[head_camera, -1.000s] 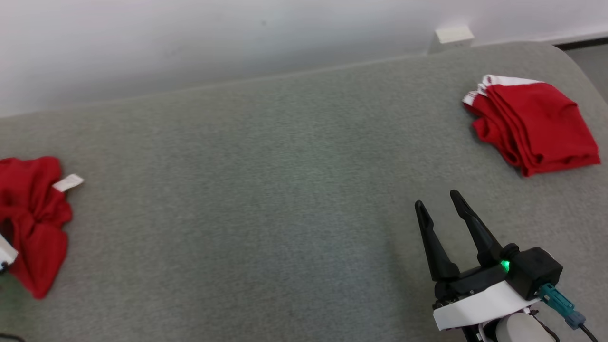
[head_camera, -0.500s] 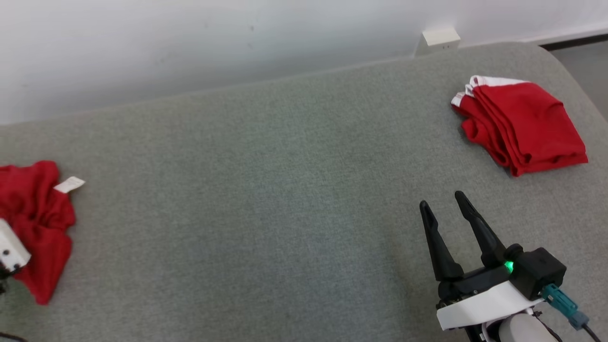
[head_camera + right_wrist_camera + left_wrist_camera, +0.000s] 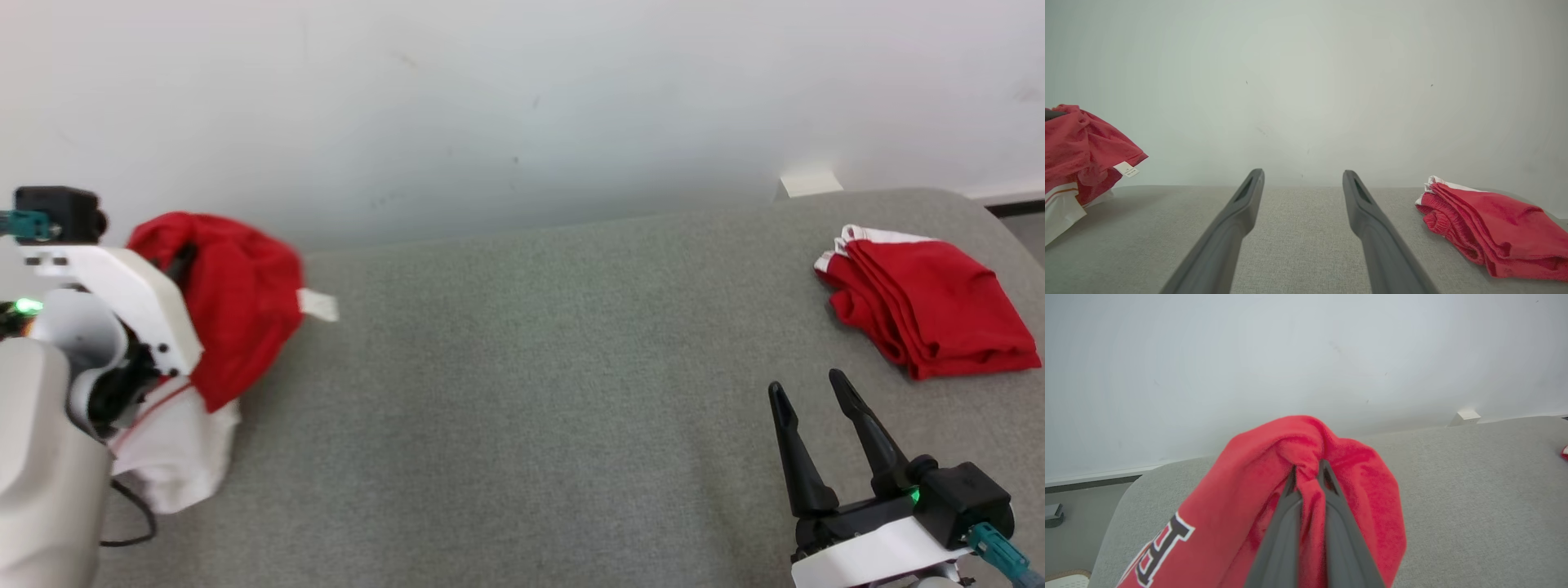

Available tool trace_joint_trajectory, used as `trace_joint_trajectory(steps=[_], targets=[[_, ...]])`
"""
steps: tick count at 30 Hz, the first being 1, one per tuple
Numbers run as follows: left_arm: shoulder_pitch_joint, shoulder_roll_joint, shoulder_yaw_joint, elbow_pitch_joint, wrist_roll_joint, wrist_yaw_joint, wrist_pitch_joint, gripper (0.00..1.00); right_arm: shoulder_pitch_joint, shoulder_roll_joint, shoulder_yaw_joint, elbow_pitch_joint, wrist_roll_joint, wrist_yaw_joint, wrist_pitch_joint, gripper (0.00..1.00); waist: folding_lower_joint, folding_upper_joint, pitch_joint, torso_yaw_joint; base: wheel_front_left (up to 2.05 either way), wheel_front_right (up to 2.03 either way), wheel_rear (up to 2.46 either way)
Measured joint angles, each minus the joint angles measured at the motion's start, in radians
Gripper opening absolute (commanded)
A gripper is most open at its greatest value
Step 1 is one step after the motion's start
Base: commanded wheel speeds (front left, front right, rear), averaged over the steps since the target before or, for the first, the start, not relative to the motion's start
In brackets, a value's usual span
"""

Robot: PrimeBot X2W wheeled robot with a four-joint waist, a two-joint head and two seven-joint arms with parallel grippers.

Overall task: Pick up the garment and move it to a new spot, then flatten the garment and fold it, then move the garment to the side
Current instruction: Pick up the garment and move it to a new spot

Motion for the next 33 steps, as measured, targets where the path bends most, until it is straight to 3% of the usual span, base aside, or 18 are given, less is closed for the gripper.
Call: trace_joint_trajectory(steps=[6, 14, 17, 19, 26, 27, 28, 29, 33], targets=[[0.081, -0.038, -0.068, -0.237, -0.088, 0.0, 0.035, 0.0, 0.018, -0.002, -0.021, -0.01, -0.001, 0.0, 0.0, 1.0, 0.0, 0.0, -0.037, -0.001, 0.0, 0.0, 0.0], [0.183, -0.203, -0.128, -0.47, -0.132, 0.049, 0.005, 0.0, 0.022, -0.006, -0.047, -0.021, -0.002, 0.0, 0.0, 1.0, 0.0, 0.0, -0.024, -0.063, 0.0, 0.0, 0.0], [0.22, -0.267, -0.16, -0.458, -0.136, 0.059, -0.033, 0.0, 0.02, -0.004, -0.037, -0.022, -0.001, 0.0, 0.0, 1.0, 0.0, 0.0, -0.011, -0.091, 0.0, 0.0, 0.0], [0.236, -0.279, -0.19, -0.41, -0.112, 0.059, -0.075, 0.0, 0.016, 0.0, -0.028, -0.023, 0.0, 0.0, 0.0, 1.0, 0.0, 0.0, 0.0, -0.11, 0.0, 0.0, 0.0], [0.25, -0.336, -0.316, -0.143, 0.007, 0.037, -0.254, 0.0, -0.002, 0.012, -0.002, -0.014, 0.008, 0.0, 0.0, 1.0, 0.0, 0.0, 0.036, -0.166, 0.0, 0.0, 0.0], [0.25, -0.345, -0.325, -0.104, 0.005, 0.035, -0.274, 0.15, -0.003, 0.013, 0.001, -0.012, 0.008, 0.0, 0.0, 1.0, 0.0, 0.0, 0.04, -0.171, 0.0, 0.0, 0.0], [0.248, -0.354, -0.337, -0.07, 0.005, 0.033, -0.296, 0.84, -0.004, 0.014, 0.003, -0.01, 0.008, 0.0, 0.0, 1.0, 0.0, -0.0001, 0.042, -0.175, 0.0, 0.0, 0.0], [0.244, -0.36, -0.348, -0.039, 0.006, 0.03, -0.316, 1.0, -0.005, 0.014, 0.005, -0.007, 0.008, 0.0, 0.0, 1.0, 0.0, 0.0, 0.044, -0.178, 0.0, 0.0, 0.0], [0.206, -0.377, -0.378, 0.027, 0.005, 0.019, -0.391, 1.0, -0.006, 0.012, 0.008, 0.0, 0.008, 0.0, 0.0, 1.0, 0.0, 0.0, 0.039, -0.167, 0.0, 0.0, 0.0]])
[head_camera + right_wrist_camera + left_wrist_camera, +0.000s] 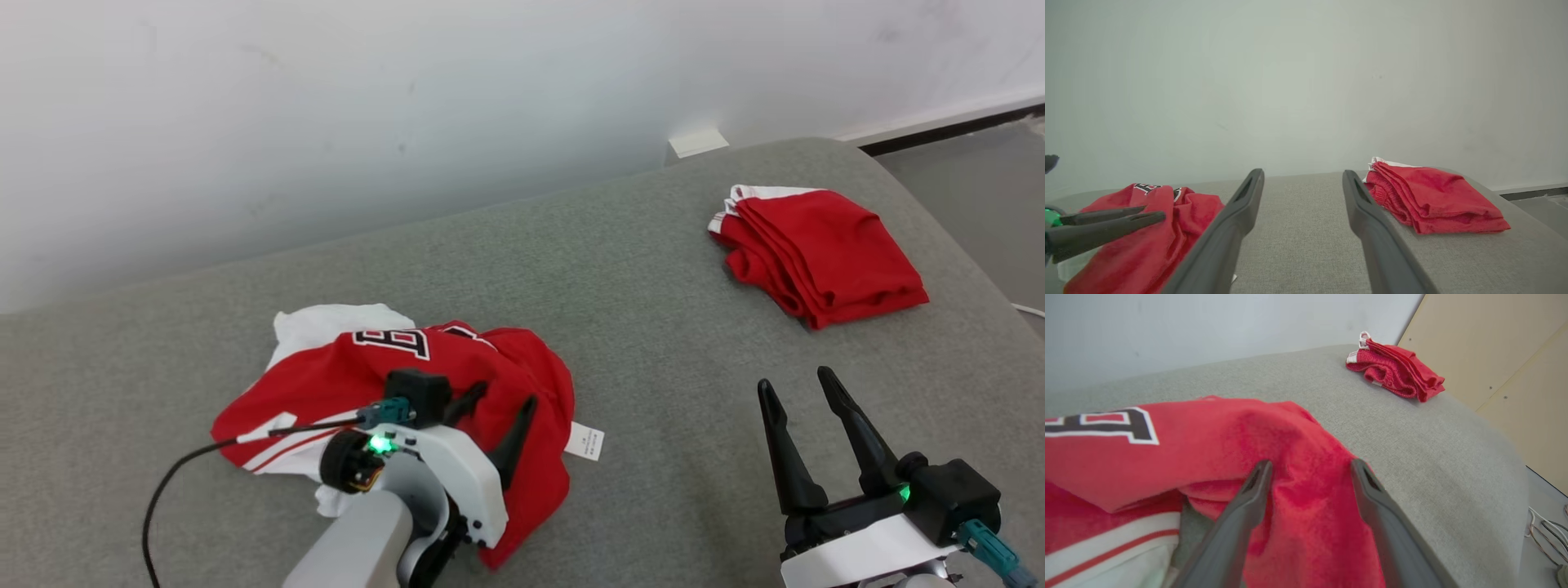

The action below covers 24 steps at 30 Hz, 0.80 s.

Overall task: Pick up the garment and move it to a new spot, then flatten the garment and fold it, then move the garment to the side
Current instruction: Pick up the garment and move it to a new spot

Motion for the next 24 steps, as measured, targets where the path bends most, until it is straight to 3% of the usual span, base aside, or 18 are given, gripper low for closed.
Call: trace_joint_trajectory(steps=[6, 10, 24], targets=[[-0.021, -0.005, -0.008, 0.001, -0.01, -0.005, -0.091, 1.0, 0.007, -0.011, -0.007, 0.005, 0.0, 0.0, 0.0, 1.0, 0.0, 0.0, -0.024, 0.045, 0.0, 0.0, 0.0], [-0.007, 0.023, -0.004, -0.047, -0.011, -0.002, -0.114, 1.0, 0.027, -0.018, -0.011, 0.006, 0.0, 0.0, 0.0, 1.0, 0.0, 0.0, -0.045, 0.088, 0.0, 0.0, 0.0], [0.233, 0.227, 0.143, -0.384, 0.001, 0.168, -0.212, 1.0, 0.062, -0.024, -0.034, -0.014, -0.009, 0.0, 0.0, 1.0, 0.0, 0.0, -0.094, 0.225, 0.0, 0.0, 0.0]])
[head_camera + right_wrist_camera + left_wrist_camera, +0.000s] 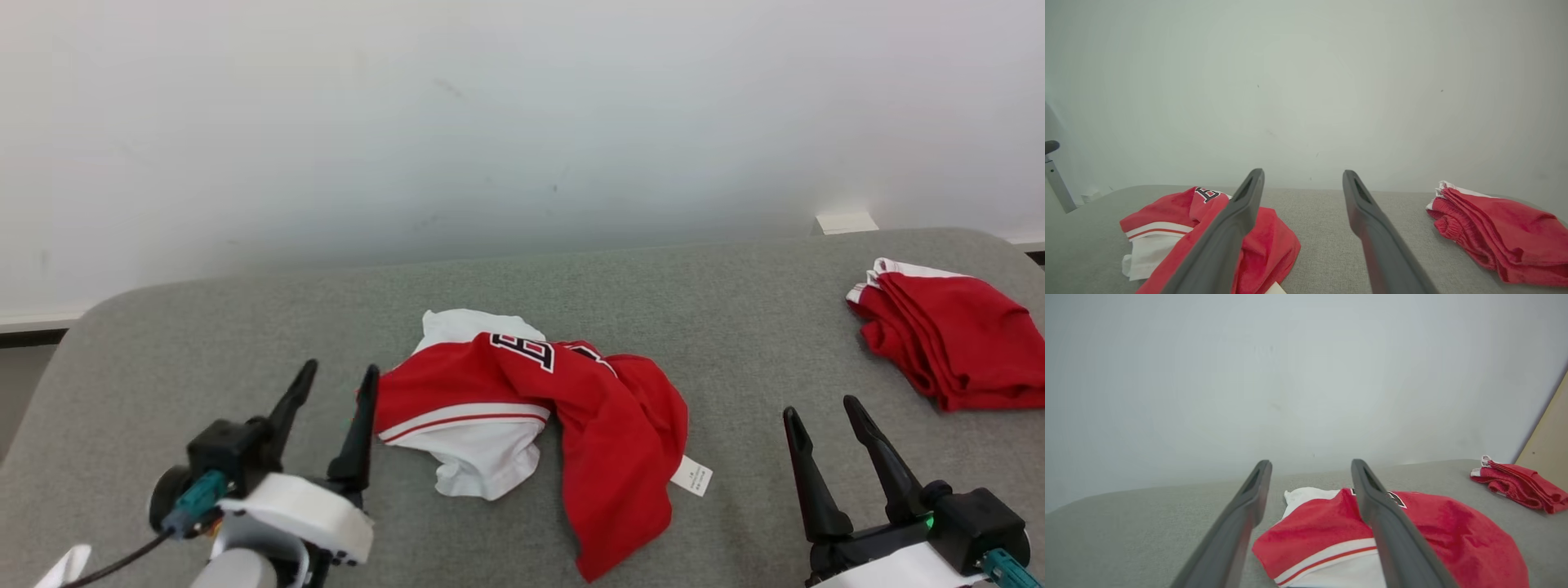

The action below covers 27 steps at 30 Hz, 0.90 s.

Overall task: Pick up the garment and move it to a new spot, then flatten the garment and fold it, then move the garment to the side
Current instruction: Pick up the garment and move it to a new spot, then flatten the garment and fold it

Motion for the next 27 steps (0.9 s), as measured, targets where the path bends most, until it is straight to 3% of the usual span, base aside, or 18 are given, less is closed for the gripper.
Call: trace_joint_trajectory(steps=[6, 10, 18, 27], targets=[[0.133, 0.018, 0.07, -0.101, 0.015, 0.068, -0.025, 1.0, 0.023, 0.0, -0.033, -0.012, -0.001, 0.0, 0.0, 1.0, 0.0, 0.0, 0.003, 0.03, 0.0, 0.0, 0.0], [0.219, -0.013, 0.116, -0.151, 0.019, 0.097, -0.029, 1.0, 0.043, 0.007, -0.04, -0.014, -0.001, 0.0, 0.0, 1.0, 0.0, 0.0, 0.008, 0.035, 0.0, 0.0, 0.0], [0.286, -0.115, 0.166, -0.19, 0.081, 0.065, -0.03, 1.0, 0.046, 0.007, -0.037, -0.017, 0.002, 0.0, 0.0, 1.0, 0.0, 0.0, 0.016, 0.028, 0.0, 0.0, 0.0], [0.284, -0.151, 0.208, -0.17, 0.134, 0.011, -0.03, 1.0, 0.043, 0.007, -0.03, -0.003, 0.004, 0.0, 0.0, 1.0, 0.0, 0.0, 0.017, 0.021, 0.0, 0.0, 0.0]])
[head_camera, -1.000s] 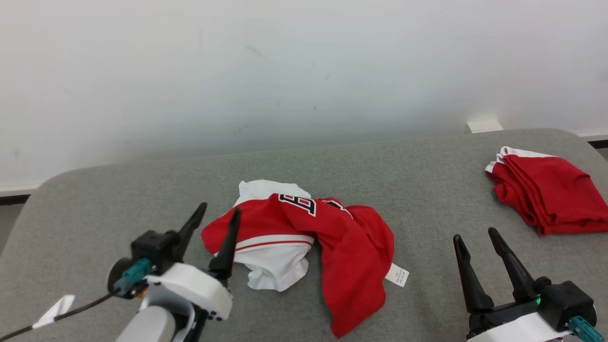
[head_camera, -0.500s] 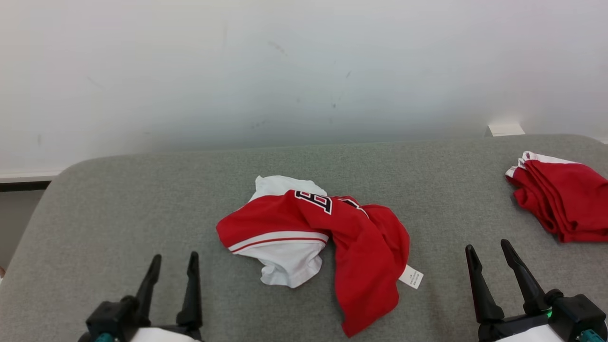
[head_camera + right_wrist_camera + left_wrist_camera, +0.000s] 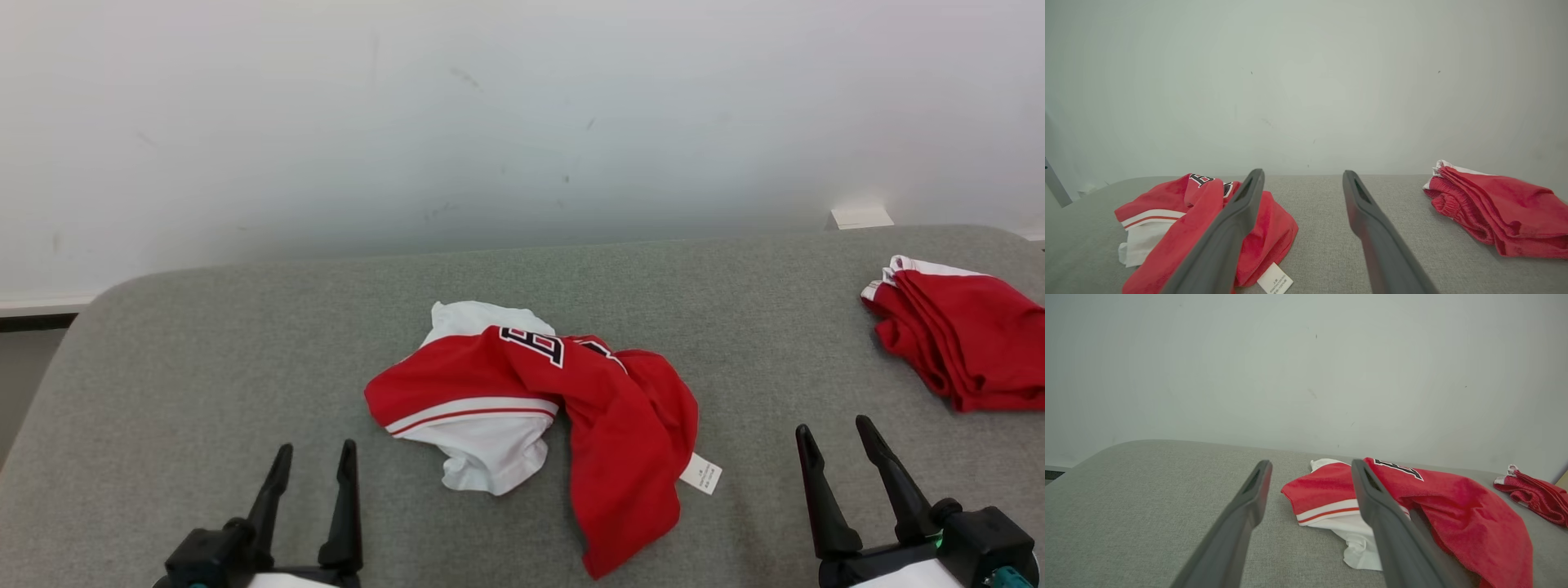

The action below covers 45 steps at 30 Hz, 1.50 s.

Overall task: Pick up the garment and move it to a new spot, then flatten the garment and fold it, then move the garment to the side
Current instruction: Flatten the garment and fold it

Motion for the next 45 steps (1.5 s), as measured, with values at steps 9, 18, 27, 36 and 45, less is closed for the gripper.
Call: trace_joint_trajectory(steps=[9, 18, 27, 36, 45], targets=[[-0.009, -0.032, 0.011, 0.026, 0.025, -0.042, -0.001, 1.0, -0.027, -0.015, -0.001, 0.078, -0.005, 0.0, 0.005, 1.0, 0.0, 0.0, 0.003, 0.04, 0.0, 0.0, 0.0], [-0.034, -0.047, 0.022, 0.039, 0.047, -0.064, -0.001, 1.0, -0.201, -0.05, 0.016, 0.235, 0.0, 0.0, 0.182, 1.0, 0.0, 0.0, 0.041, 0.124, 0.0, 0.0, 0.0], [-0.064, -0.062, 0.037, 0.053, 0.058, -0.081, -0.001, 1.0, -0.336, -0.06, 0.012, 0.435, 0.036, 0.0, 0.388, 1.0, 0.0, 0.0, 0.1, 0.223, 0.0, 0.0, 0.0], [-0.083, -0.073, 0.046, 0.06, 0.067, -0.095, -0.001, 1.0, -0.393, -0.067, 0.03, 0.576, 0.093, 0.0, 0.471, 0.47, 0.0, 0.0, 0.142, 0.289, 0.0, 0.0, 0.0], [-0.079, -0.082, 0.063, 0.072, 0.069, -0.1, -0.001, 1.0, -0.423, -0.099, 0.07, 0.595, 0.126, 0.0, 0.383, 0.0, 0.0, 0.0, 0.115, 0.273, 0.0, 0.0, 0.0]])
